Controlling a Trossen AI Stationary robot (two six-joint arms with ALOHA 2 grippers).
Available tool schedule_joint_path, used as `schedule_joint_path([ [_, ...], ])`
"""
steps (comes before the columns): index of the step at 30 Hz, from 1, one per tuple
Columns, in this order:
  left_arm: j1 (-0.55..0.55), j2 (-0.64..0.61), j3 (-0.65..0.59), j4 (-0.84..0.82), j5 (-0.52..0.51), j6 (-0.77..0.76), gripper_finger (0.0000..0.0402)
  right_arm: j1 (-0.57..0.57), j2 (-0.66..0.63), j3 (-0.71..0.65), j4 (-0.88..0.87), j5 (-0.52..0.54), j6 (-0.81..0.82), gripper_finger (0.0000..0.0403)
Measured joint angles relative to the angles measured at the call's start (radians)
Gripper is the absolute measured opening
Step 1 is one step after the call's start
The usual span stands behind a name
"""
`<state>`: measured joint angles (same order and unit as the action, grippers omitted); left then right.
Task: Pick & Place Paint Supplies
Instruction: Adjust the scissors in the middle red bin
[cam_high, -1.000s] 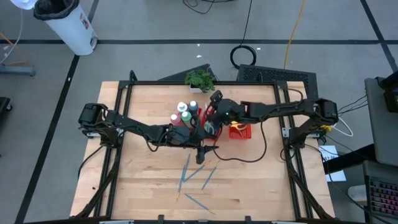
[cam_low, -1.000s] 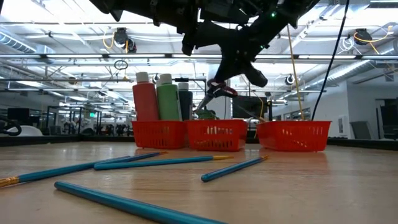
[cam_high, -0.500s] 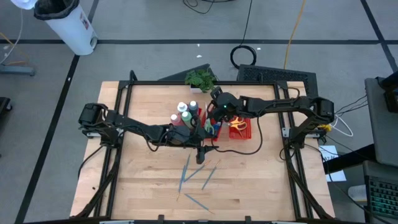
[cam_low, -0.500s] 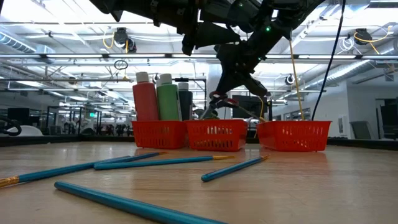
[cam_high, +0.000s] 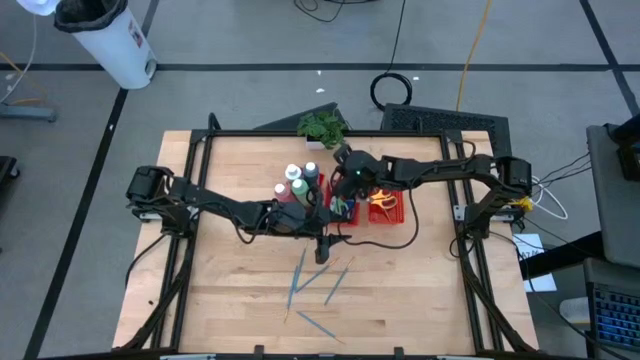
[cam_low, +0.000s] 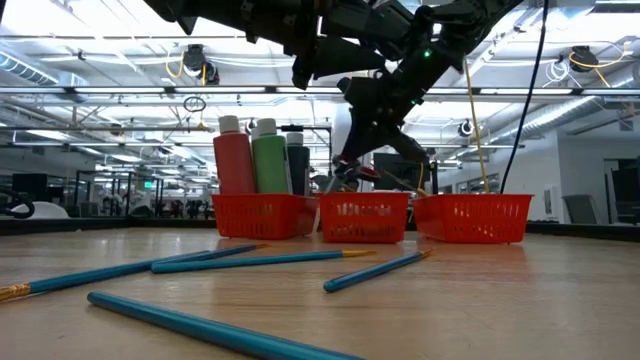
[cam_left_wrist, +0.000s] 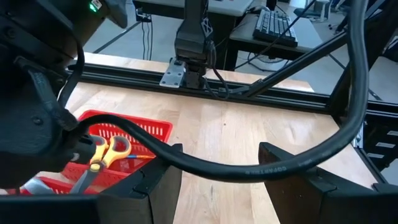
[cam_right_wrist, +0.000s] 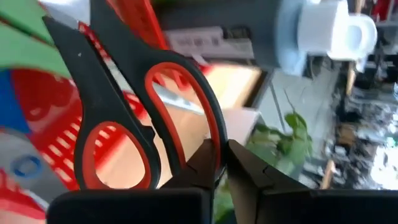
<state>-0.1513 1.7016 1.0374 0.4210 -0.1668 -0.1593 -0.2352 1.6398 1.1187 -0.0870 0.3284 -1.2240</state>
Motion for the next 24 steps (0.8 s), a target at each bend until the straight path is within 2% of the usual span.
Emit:
schedule_joint_path([
  [3,0.000,0.000,0.000,0.000,0.001,0.000,0.0218,0.000,0.000,0.000,0.002,-0.047,0.000,0.0027],
  [8,0.000,0.000,0.000,0.000,0.000,0.000,0.0218,0.000,0.000,0.000,0.012,-0.010,-0.028,0.0042],
  [13,0.000,0.000,0.000,0.000,-0.002,0.000,0.0218,0.000,0.000,0.000,0.044,0.043,-0.030,0.0011],
  [24,0.000,0.000,0.000,-0.002,-0.001,0.000,0.0218,-0.002,0.000,0.000,0.087,0.096,-0.165,0.0006],
])
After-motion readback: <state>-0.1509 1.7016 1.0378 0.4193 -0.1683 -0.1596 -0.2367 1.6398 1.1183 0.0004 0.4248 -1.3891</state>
